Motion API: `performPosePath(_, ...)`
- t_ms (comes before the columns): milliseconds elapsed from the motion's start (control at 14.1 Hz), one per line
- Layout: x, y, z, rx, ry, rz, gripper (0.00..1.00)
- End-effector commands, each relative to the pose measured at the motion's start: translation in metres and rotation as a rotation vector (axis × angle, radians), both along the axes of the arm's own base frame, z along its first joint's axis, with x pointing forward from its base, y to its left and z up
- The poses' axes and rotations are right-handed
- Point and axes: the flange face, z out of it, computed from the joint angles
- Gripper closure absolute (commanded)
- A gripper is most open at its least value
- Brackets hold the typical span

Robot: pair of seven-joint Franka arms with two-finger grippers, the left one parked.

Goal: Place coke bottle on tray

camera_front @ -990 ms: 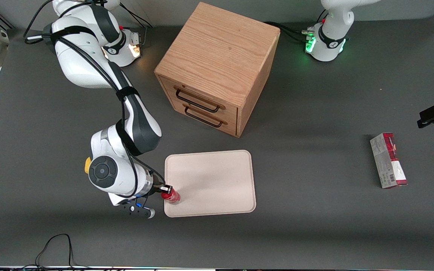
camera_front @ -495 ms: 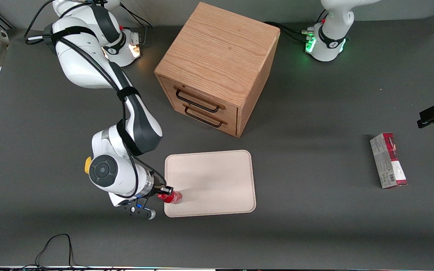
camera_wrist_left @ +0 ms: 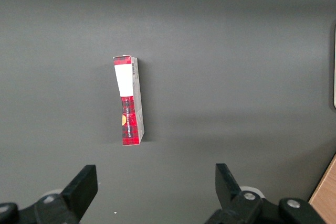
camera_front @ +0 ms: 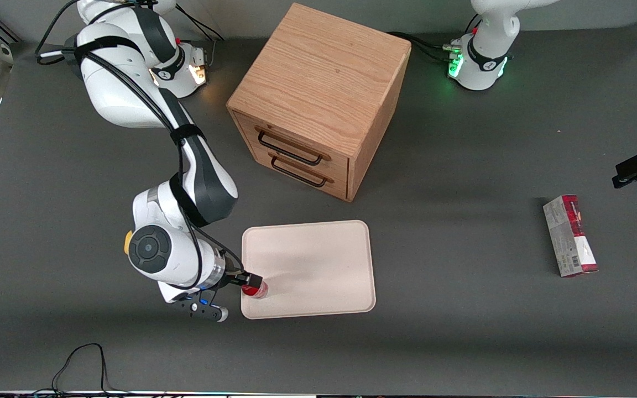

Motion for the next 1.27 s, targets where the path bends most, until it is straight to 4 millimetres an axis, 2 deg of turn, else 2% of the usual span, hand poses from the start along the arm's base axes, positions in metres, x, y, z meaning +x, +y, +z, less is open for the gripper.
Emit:
performPosePath(0,-0.017,-0.015,0.03,-0.031,0.078,0.006,0.0)
performPosePath(141,-0.037,-0.039,0.05,-0.041,0.123,0.079,0.0)
performPosePath(354,-0.079,-0.093,0.071,-0.029,0.169,0.181,0.0)
performPosePath(566,-0.117,-0.143,0.104,-0.018,0.167,0.241,0.0)
performPosePath(778,-0.172,-0.214,0.15,0.005,0.131,0.298,0.0)
performPosePath(848,-0.194,-0.231,0.18,0.008,0.106,0.297,0.0)
performPosePath(990,-0.203,-0.265,0.215,-0.02,0.117,0.255,0.0)
performPosePath(1061,-0.203,-0.269,0.231,-0.021,0.109,0.249,0.0)
performPosePath(1202,-0.202,-0.274,0.24,-0.021,0.096,0.235,0.0)
